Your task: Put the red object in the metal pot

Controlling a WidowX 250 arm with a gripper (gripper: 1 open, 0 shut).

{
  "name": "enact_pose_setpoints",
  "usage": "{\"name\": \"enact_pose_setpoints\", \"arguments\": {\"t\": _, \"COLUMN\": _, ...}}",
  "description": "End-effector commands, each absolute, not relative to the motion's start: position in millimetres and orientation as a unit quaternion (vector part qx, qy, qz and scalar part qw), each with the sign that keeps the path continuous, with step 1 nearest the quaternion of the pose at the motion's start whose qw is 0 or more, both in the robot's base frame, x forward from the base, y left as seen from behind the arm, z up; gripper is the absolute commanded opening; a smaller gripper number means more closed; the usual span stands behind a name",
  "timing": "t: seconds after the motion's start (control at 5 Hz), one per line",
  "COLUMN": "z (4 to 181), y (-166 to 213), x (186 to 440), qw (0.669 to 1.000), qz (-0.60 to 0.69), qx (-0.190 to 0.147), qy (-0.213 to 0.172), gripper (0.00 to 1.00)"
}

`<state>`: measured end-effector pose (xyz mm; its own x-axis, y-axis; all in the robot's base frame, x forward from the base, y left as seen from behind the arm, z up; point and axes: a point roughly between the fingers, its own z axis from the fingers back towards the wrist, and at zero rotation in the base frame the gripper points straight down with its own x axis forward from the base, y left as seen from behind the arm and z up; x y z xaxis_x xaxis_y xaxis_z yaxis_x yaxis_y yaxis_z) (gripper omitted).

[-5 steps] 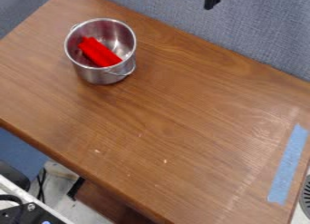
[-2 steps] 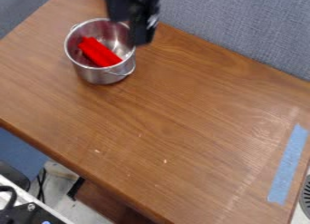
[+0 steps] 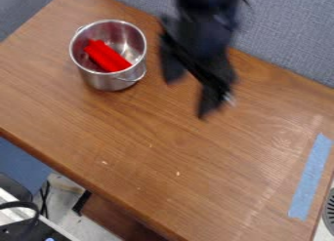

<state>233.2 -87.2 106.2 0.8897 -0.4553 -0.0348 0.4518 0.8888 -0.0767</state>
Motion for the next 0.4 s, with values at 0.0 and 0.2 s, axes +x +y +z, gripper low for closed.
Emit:
{"name": "enact_pose_setpoints", "arguments": {"t": 0.0, "z": 109.2, "y": -58, "x": 252, "qw": 0.967, "qz": -0.255, "qx": -0.025, "qy": 0.012, "gripper": 1.0}}
{"name": "enact_pose_setpoints", "arguments": {"t": 0.2, "z": 102.3, "y": -52, "x": 267, "qw": 0.972, "qz": -0.234, "qx": -0.024, "qy": -0.001, "gripper": 1.0}}
